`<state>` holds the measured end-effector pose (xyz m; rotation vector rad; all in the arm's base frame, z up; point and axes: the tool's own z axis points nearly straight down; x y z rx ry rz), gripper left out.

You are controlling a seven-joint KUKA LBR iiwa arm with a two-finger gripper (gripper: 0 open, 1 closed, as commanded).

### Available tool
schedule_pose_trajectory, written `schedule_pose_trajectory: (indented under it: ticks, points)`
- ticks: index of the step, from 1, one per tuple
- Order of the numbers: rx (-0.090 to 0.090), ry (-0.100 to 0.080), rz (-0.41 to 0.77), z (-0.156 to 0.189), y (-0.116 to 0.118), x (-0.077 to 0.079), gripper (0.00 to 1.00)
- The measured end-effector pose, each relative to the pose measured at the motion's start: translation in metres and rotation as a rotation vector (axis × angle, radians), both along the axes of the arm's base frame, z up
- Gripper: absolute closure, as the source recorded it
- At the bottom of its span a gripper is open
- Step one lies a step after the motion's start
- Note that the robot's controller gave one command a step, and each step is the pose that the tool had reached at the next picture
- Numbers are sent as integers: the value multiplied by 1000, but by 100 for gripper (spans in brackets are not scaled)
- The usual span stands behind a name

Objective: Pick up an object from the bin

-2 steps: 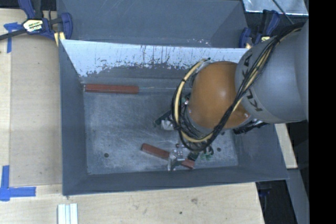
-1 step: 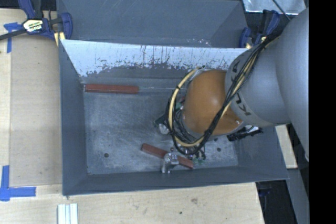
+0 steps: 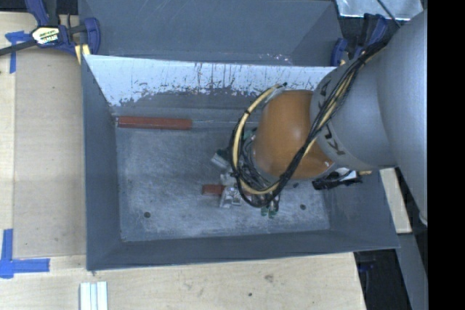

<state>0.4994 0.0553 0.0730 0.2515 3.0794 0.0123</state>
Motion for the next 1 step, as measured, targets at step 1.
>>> schedule_pose_trajectory:
  ticks: [1]
  points:
    - [1, 1, -10, 1, 0, 0, 100]
